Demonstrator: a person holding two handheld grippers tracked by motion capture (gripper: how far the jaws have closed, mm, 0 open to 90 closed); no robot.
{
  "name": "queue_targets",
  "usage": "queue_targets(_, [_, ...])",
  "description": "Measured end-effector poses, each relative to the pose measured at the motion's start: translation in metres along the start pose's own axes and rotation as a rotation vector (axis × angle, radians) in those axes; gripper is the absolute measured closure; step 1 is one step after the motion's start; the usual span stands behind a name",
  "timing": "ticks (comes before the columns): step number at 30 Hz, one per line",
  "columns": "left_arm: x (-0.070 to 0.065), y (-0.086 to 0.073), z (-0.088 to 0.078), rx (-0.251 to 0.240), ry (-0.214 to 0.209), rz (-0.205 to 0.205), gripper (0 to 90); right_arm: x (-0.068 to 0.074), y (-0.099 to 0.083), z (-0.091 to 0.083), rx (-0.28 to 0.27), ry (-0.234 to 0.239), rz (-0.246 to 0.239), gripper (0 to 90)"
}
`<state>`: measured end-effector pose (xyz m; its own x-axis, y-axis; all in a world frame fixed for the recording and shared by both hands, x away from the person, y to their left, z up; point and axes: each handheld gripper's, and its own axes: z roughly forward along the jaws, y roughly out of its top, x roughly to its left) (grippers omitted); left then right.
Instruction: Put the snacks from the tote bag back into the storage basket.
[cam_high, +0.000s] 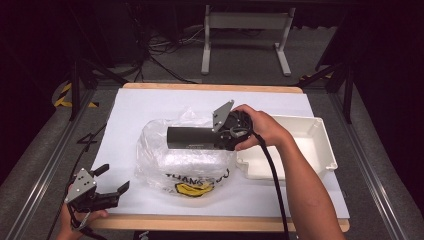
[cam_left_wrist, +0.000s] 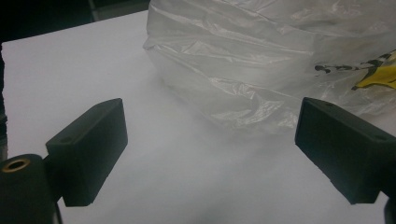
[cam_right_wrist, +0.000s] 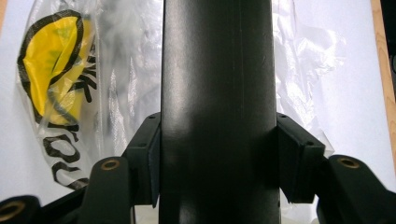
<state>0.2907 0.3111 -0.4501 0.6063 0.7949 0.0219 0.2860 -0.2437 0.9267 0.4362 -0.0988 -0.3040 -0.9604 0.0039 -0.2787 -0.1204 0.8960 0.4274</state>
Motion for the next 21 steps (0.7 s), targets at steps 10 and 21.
queue_targets(10, [-0.001,0.001,0.000,0.001,-0.002,0.005,10.2,0.001,-0.003,-0.010,0.007,-0.004,-0.001,43.1])
queue_targets(21, [0.000,0.001,0.000,-0.003,0.000,0.005,10.3,-0.001,-0.018,-0.024,0.016,-0.011,0.019,43.1])
